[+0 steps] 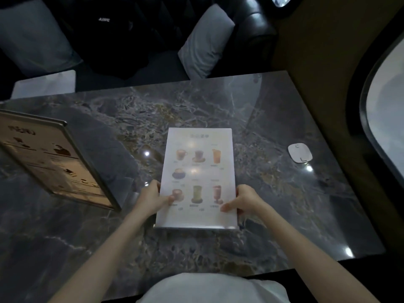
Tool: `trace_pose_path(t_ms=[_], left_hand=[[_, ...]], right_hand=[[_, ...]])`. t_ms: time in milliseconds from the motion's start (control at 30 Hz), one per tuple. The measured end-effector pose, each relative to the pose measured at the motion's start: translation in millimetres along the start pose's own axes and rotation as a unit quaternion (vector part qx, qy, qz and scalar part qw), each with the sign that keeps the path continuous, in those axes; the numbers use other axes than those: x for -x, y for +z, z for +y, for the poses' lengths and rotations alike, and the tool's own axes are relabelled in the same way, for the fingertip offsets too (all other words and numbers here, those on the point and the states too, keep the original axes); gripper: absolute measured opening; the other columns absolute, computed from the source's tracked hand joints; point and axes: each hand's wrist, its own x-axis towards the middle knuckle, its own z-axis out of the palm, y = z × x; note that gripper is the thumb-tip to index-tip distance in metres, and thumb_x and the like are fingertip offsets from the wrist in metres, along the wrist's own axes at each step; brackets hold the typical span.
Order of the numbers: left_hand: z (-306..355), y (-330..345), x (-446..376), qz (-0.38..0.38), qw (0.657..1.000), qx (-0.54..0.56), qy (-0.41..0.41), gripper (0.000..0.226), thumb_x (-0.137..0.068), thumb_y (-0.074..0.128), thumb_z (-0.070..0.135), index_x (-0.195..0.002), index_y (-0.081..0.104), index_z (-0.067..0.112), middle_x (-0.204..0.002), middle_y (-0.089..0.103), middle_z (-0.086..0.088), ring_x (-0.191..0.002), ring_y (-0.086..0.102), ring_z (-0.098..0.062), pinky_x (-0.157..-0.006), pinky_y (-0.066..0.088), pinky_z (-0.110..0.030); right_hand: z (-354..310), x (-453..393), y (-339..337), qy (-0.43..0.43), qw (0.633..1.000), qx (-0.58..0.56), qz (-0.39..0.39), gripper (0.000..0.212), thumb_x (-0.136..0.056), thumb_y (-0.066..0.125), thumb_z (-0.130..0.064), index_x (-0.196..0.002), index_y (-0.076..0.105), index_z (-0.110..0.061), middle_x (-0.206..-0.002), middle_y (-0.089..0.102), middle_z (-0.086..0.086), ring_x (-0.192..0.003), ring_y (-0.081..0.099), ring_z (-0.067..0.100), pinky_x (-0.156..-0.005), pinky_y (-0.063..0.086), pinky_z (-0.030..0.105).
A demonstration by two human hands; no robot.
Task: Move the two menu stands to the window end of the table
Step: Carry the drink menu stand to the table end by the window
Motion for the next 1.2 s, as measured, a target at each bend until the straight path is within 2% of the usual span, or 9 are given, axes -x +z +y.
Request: trace_pose_path(t_ms=[100,200,333,433,567,800,900,1100,1200], left_hand=[[22,-2,-5,0.008,0.999,-0.026,0.040,0.055,-0.072,0.075,0.038,-0.111,0.048,0.009,-0.116,0.063,-0.011,-0.100,0.062,-0.026,-0.080,0.055,-0.039],[52,0,-7,0.028,0.996,-0.025,0.082,0.057,-0.072,0.074,0.043,-0.109,0.049,0.008,-0.107,0.063,-0.006,-0.089,0.059,-0.020,-0.062,0.049,-0.029],[101,11,-9,0.052,0.990,0.003,0.133,0.054,-0.075,0.073,0.038,-0.110,0.047,0.006,-0.102,0.060,-0.006,-0.084,0.054,-0.016,-0.055,0.040,-0.021],[137,24,-13,0.067,0.984,0.017,0.163,0.051,-0.077,0.072,0.030,-0.113,0.046,0.006,-0.109,0.063,-0.011,-0.086,0.053,-0.017,-0.063,0.042,-0.026],[189,45,-17,0.058,0.975,0.040,0.213,0.049,-0.079,0.071,0.025,-0.116,0.047,0.006,-0.116,0.063,-0.013,-0.089,0.053,-0.017,-0.074,0.043,-0.029],[276,88,-17,0.002,0.955,0.102,0.279,0.049,-0.086,0.062,0.028,-0.127,0.047,0.007,-0.125,0.059,-0.012,-0.107,0.058,-0.024,-0.088,0.049,-0.036],[308,110,-13,0.008,0.944,0.067,0.323,0.044,-0.090,0.055,0.031,-0.128,0.053,0.008,-0.125,0.062,-0.012,-0.113,0.059,-0.027,-0.092,0.048,-0.037],[361,151,-8,-0.050,0.928,0.054,0.365,0.039,-0.092,0.053,0.031,-0.126,0.058,0.011,-0.126,0.064,-0.008,-0.110,0.059,-0.019,-0.087,0.045,-0.029],[378,168,-4,-0.096,0.924,0.049,0.367,0.041,-0.091,0.055,0.029,-0.129,0.054,0.012,-0.129,0.061,-0.006,-0.120,0.055,-0.022,-0.095,0.042,-0.028]], right_hand=[[2,4,-21,-0.033,0.999,-0.022,-0.003,0.044,-0.056,0.085,-0.013,-0.095,0.065,-0.010,-0.094,0.070,0.008,-0.082,0.068,0.022,-0.067,0.061,0.042],[4,10,-46,-0.085,0.995,-0.052,0.016,0.046,-0.057,0.084,-0.013,-0.098,0.063,-0.015,-0.096,0.070,0.005,-0.082,0.068,0.019,-0.060,0.060,0.035],[10,20,-87,-0.136,0.985,-0.081,0.063,0.046,-0.063,0.080,-0.011,-0.104,0.059,-0.015,-0.101,0.069,0.005,-0.085,0.067,0.019,-0.063,0.059,0.032],[20,29,-119,-0.137,0.982,-0.089,0.092,0.033,-0.074,0.072,-0.009,-0.103,0.058,-0.012,-0.095,0.068,0.006,-0.082,0.068,0.024,-0.064,0.060,0.039],[42,44,-157,-0.165,0.968,-0.143,0.124,0.028,-0.079,0.068,-0.006,-0.106,0.060,-0.008,-0.089,0.068,0.002,-0.078,0.068,0.016,-0.053,0.059,0.026],[94,66,-182,-0.206,0.920,-0.182,0.278,0.026,-0.079,0.067,-0.006,-0.105,0.065,-0.007,-0.100,0.071,0.009,-0.086,0.068,0.017,-0.071,0.060,0.040],[113,75,-185,-0.205,0.896,-0.159,0.361,0.024,-0.080,0.067,-0.010,-0.104,0.067,-0.008,-0.101,0.069,0.001,-0.087,0.066,0.013,-0.079,0.055,0.030],[149,82,-187,-0.179,0.855,-0.147,0.465,0.021,-0.083,0.064,-0.012,-0.103,0.067,-0.008,-0.091,0.066,-0.006,-0.079,0.061,0.008,-0.075,0.052,0.022],[163,81,-185,-0.168,0.836,-0.165,0.496,0.021,-0.084,0.063,-0.010,-0.104,0.067,-0.007,-0.091,0.065,-0.007,-0.080,0.060,0.005,-0.069,0.044,0.001]])
